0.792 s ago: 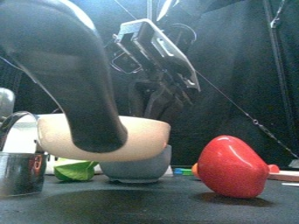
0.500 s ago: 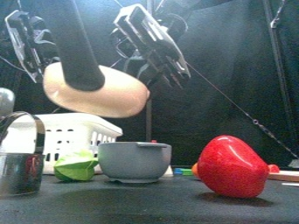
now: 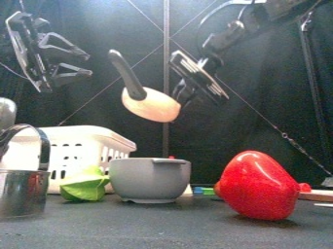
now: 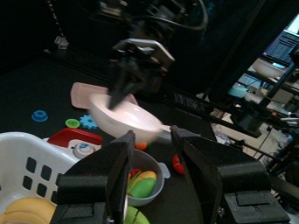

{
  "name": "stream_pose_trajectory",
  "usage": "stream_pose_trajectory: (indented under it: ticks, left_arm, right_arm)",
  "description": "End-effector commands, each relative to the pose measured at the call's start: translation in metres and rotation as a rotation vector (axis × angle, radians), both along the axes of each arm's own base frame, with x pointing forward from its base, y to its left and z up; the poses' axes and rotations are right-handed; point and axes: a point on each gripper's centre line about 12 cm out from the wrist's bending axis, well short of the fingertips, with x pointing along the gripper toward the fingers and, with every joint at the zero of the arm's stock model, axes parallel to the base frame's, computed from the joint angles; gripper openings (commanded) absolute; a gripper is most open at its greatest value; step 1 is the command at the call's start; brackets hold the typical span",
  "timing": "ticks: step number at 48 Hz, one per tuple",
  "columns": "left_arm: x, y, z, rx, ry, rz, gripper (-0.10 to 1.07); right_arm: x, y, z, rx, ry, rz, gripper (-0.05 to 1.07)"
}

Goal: Place pan to top of table

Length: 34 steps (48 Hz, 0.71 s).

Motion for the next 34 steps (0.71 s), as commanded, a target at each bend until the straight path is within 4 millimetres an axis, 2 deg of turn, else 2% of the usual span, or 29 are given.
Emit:
stream_pose_trajectory:
  ticks: [1,7,17,26,34]
  left_arm:
    - [0.002,0.000,0.006,0.000,-0.018,0.000,0.79]
    - [0.002,0.000,0.005,0.000,-0.017,-0.002,0.79]
    - [0.002,0.000,0.005,0.000,-0.017,-0.003,0.79]
    - [0.002,0.000,0.005,0.002,-0.017,0.001,0.79]
    - [0.002,0.001,0.005,0.002,-0.017,0.003,0.79]
  right_arm:
    - [-0.015,-0.043,0.012,0.015,-0.115,-0.132,0.32]
    - [-0.027,-0.079,0.001,0.038,-0.164,-0.250,0.32]
    - [-0.044,-0.124,-0.019,0.037,-0.117,-0.396,0.32]
    - [-0.039,-0.152,-0.038,0.005,-0.047,-0.446,0.32]
    - [-0.041,-0.174,-0.056,-0.025,0.094,-0.504,0.32]
